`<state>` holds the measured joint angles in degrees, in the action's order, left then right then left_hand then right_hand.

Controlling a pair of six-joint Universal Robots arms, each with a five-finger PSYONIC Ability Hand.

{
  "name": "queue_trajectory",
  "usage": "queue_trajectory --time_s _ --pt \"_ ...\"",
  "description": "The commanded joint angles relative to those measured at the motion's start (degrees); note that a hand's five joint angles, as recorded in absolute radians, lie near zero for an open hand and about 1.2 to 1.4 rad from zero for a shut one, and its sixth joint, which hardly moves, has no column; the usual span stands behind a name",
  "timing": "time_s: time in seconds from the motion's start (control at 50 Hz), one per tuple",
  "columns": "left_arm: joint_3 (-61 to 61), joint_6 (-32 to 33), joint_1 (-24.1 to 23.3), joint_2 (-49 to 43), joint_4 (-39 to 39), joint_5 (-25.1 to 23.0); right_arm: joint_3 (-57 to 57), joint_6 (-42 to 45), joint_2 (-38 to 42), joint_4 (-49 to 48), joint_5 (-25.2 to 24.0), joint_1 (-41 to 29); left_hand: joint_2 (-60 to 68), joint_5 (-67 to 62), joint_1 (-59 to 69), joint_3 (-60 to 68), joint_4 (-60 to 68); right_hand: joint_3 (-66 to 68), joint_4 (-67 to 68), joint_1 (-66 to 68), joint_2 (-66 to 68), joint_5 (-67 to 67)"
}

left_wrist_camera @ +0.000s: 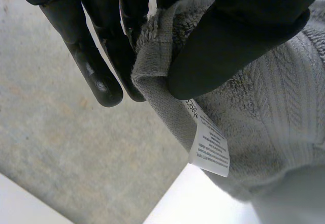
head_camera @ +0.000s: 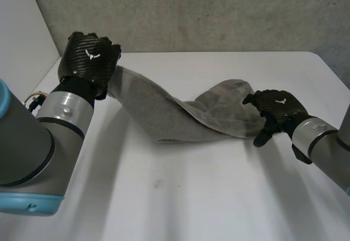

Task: Fold the towel.

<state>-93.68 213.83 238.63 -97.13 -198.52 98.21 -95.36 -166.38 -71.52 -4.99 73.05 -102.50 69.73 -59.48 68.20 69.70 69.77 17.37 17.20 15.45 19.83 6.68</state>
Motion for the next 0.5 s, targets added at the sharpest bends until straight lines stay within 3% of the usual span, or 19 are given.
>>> queue_trajectory --time_s 0.02,0.26,0.5 --pt "4.28 0.00 -4.74 3.44 4.09 0.14 -0.88 -6.75 1.90 1.82 -0.45 2.48 10.27 -10.52 11.80 10.30 10.23 -2.07 -1.90 -0.15 -4.53 -1.38" --pt "12.29 -0.26 -8.09 5.37 9.55 0.67 2.81 -16.08 12.37 -1.34 -0.01 1.52 10.27 -10.52 11.80 10.30 10.23 -1.23 -1.06 0.69 -3.69 -0.54" --pt "16.16 -0.44 -10.46 8.62 12.01 1.64 11.76 -17.58 21.33 -4.94 9.30 -1.65 10.27 -10.52 11.80 10.30 10.23 1.28 1.45 3.21 -1.18 1.97"
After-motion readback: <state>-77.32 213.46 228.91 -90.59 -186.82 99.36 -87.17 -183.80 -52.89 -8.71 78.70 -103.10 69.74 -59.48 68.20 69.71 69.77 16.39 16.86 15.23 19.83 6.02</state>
